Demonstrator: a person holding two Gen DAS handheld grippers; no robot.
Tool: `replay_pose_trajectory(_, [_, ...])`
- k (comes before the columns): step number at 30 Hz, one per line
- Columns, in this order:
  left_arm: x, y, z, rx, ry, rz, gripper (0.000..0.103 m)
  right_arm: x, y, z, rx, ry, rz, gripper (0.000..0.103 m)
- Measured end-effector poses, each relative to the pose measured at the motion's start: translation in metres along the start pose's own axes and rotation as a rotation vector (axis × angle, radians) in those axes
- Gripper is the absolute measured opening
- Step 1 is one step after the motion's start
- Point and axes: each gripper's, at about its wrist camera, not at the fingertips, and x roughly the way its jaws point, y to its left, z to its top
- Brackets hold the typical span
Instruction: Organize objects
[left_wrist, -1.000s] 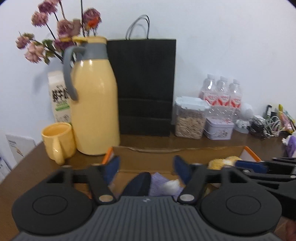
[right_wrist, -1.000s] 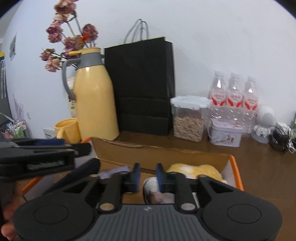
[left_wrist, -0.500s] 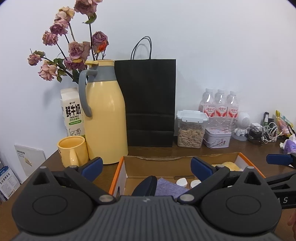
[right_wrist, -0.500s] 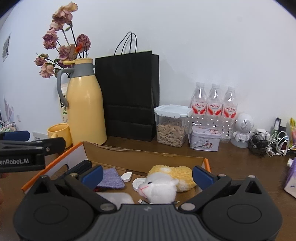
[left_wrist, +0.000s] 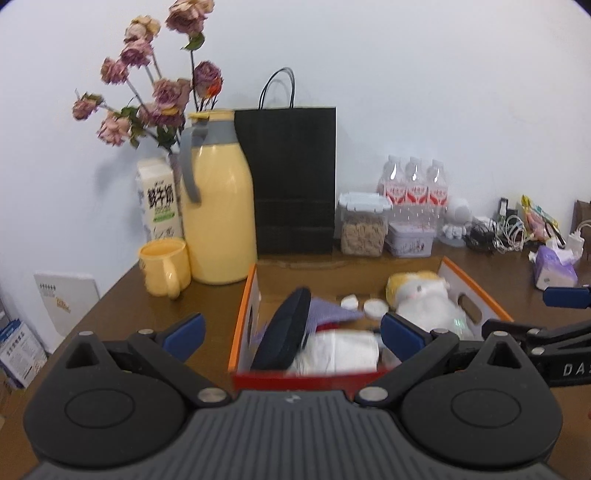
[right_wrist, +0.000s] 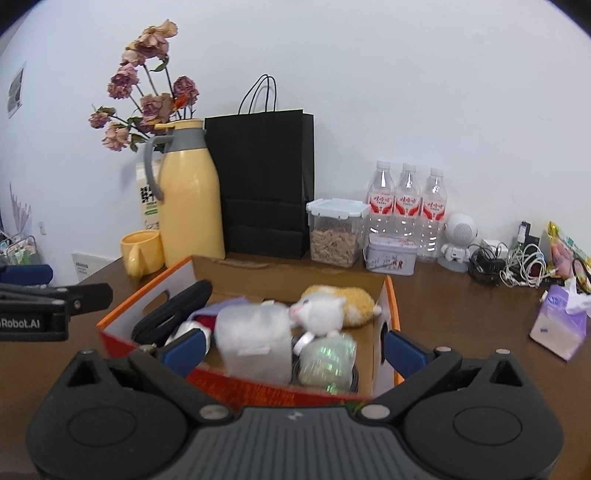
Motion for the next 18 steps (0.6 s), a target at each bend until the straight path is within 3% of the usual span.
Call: replay_pose_trajectory(18, [-0.039, 0.004, -0.047, -0.003, 0.103, -0.012, 0.103, -0.047, 0.014, -0.045, 0.032, 0.057, 0.012, 0.103])
